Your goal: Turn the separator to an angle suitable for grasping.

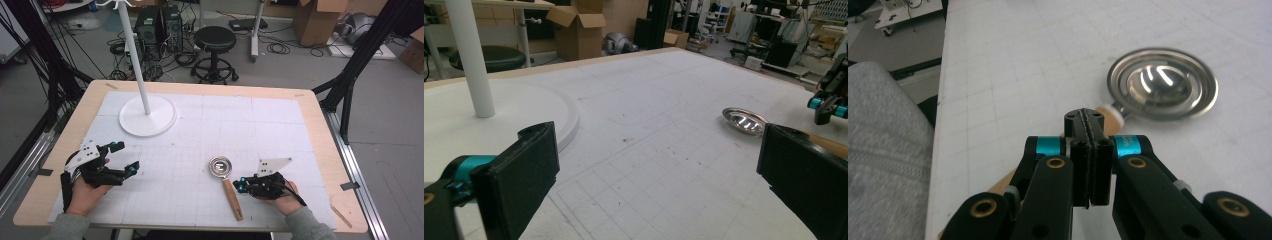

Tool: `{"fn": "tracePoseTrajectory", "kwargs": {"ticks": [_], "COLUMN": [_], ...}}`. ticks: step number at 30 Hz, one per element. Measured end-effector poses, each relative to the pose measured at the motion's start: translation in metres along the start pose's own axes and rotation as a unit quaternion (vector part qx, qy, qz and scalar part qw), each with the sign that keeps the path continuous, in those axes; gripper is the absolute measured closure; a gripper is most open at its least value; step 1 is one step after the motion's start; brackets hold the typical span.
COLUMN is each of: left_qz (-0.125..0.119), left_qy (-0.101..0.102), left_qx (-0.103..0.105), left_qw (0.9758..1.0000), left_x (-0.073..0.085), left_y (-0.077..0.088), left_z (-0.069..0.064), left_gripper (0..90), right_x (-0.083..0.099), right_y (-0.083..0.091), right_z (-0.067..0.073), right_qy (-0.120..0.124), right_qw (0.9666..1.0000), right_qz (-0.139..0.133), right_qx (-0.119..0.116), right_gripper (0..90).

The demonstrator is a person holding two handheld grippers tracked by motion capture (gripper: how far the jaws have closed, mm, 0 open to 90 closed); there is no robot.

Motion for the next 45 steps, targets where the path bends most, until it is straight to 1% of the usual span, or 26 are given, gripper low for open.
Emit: {"fn": "tracePoseTrajectory", "kwargs": {"ticks": [4,6,8,10,12,13,14,16,17,22,23,25,27,29,30,32,35,37,40,43,45], "left_qz": [0.003,0.006,0.007,0.009,0.01,0.01,0.01,0.01,0.01,0.01,0.011,0.011,0.011,0.01,0.011,0.011,0.01,0.01,0.01,0.012,0.012], "left_qy": [0.0,-0.001,-0.001,-0.002,-0.002,-0.003,-0.002,-0.001,-0.001,-0.001,-0.002,-0.003,-0.003,-0.003,-0.003,-0.003,-0.002,-0.002,-0.001,-0.003,-0.001], "left_qx": [0.001,0.0,-0.002,-0.003,-0.003,-0.003,-0.003,-0.003,-0.003,-0.003,-0.004,-0.006,-0.006,-0.007,-0.006,-0.006,-0.006,-0.005,-0.005,-0.005,-0.005], "left_qw": [1.0,1.0,1.0,1.0,0.9999,0.9999,0.9999,0.9999,0.9999,0.9999,0.9999,0.9999,0.9999,0.9999,0.9999,0.9999,0.9999,0.9999,0.9999,0.9999,0.9999], "left_x": [0.001,0.001,0.001,0.002,0.002,0.002,0.002,0.002,0.002,0.003,0.003,0.003,0.003,0.003,0.003,0.003,0.003,0.003,0.003,0.003,0.003], "left_y": [0.0,0.0,0.0,0.0,0.0,0.0,0.0,0.0,0.0,0.001,0.001,0.001,0.001,0.001,0.001,0.001,0.0,0.0,0.0,0.0,0.0], "left_z": [-0.001,-0.001,-0.001,-0.001,-0.001,-0.001,-0.001,-0.001,-0.001,-0.001,-0.001,-0.001,0.0,0.0,0.0,0.0,0.0,0.0,0.0,0.0,0.0], "left_gripper": [3.8,3.8,3.8,3.7,3.8,3.7,3.8,3.8,3.8,3.8,3.7,3.8,3.7,3.8,3.7,3.8,3.8,3.8,3.8,3.8,3.7], "right_x": [-0.008,-0.009,-0.011,-0.014,-0.018,-0.02,-0.022,-0.025,-0.027,-0.032,-0.032,-0.032,-0.032,-0.031,-0.031,-0.031,-0.031,-0.031,-0.03,-0.029,-0.028], "right_y": [-0.009,-0.012,-0.014,-0.017,-0.021,-0.023,-0.026,-0.032,-0.036,-0.051,-0.053,-0.057,-0.059,-0.06,-0.061,-0.063,-0.066,-0.068,-0.07,-0.072,-0.073], "right_z": [-0.005,-0.007,-0.01,-0.009,-0.01,-0.008,-0.008,-0.007,-0.007,-0.006,-0.006,-0.006,-0.008,-0.009,-0.008,-0.007,-0.006,-0.004,-0.004,-0.004,-0.005], "right_qy": [0.006,0.003,0.009,0.003,0.013,0.011,0.015,0.021,0.029,0.048,0.051,0.049,0.04,0.04,0.039,0.041,0.052,0.054,0.063,0.065,0.065], "right_qw": [1.0,1.0,1.0,1.0,0.9999,0.9998,0.9997,0.9994,0.999,0.9971,0.9967,0.9964,0.9966,0.9964,0.9961,0.9957,0.9943,0.9937,0.9922,0.9907,0.9905], "right_qz": [-0.002,0.002,0.003,0.007,0.007,0.011,0.015,0.024,0.031,0.058,0.061,0.068,0.07,0.074,0.077,0.081,0.091,0.097,0.107,0.119,0.121], "right_qx": [-0.006,-0.005,-0.003,-0.006,-0.008,-0.011,-0.009,-0.013,-0.013,-0.012,-0.013,-0.016,-0.017,-0.015,-0.018,-0.018,-0.015,-0.016,-0.011,-0.007,-0.003], "right_gripper": [90.0,90.0,90.0,90.0,90.0,90.0,90.0,90.0,90.0,90.0,90.0,90.0,90.0,90.0,90.0,90.0,90.0,90.0,90.0,90.0,90.0]}}
Point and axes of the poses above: each handheld gripper's, and its own axes: y roughly backward along the jaws, x roughly out of its underside, z roughly to its left, the point moved 6 cm from there along -y, roughly forward along the jaws, and after that the axes turned 1 degree about -y, right-handed, at the moved point
